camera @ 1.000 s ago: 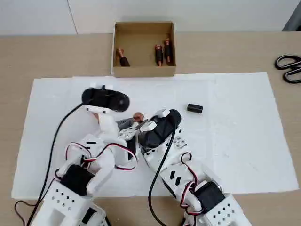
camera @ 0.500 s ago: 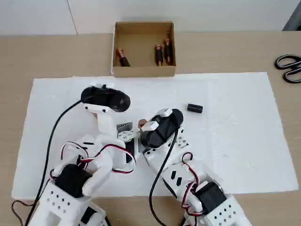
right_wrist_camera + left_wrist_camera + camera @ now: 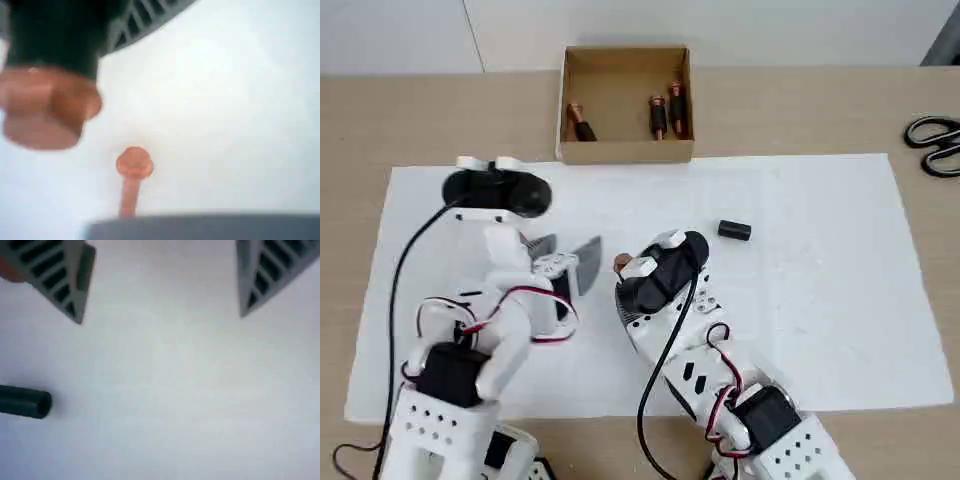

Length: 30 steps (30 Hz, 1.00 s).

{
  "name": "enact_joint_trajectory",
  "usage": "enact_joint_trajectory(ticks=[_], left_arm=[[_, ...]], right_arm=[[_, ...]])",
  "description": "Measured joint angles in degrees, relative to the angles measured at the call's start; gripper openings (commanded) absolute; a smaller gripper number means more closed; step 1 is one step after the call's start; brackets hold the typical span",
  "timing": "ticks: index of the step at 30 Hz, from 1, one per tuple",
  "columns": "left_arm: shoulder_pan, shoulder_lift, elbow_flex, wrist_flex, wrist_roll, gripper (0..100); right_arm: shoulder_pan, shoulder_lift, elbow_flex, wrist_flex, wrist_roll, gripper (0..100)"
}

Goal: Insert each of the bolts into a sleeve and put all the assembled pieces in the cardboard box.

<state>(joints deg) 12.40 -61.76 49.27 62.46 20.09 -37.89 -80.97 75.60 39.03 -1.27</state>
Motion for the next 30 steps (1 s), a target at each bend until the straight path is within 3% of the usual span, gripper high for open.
enact_joint_trajectory(ticks=[6,13,20,25,30], left_arm=[[-5.1,0.0,0.0,0.1,-0.2,19],[-12.7,0.0,0.1,4.5,-0.3,19],[-22.7,0.0,4.0,4.7,-0.3,19],[-25.4,0.0,6.1,4.7,-1.4,19],[-25.9,0.0,6.4,4.7,-7.8,19]], right_arm=[[9.8,1.9,0.0,-1.3,0.0,0.4],[22.7,15.3,-6.9,-1.3,0.0,0.4],[25.1,40.0,-31.7,-1.3,0.0,0.4],[25.0,63.4,-54.9,-1.6,0.0,0.4],[25.0,87.0,-76.8,-8.7,0.0,0.4]])
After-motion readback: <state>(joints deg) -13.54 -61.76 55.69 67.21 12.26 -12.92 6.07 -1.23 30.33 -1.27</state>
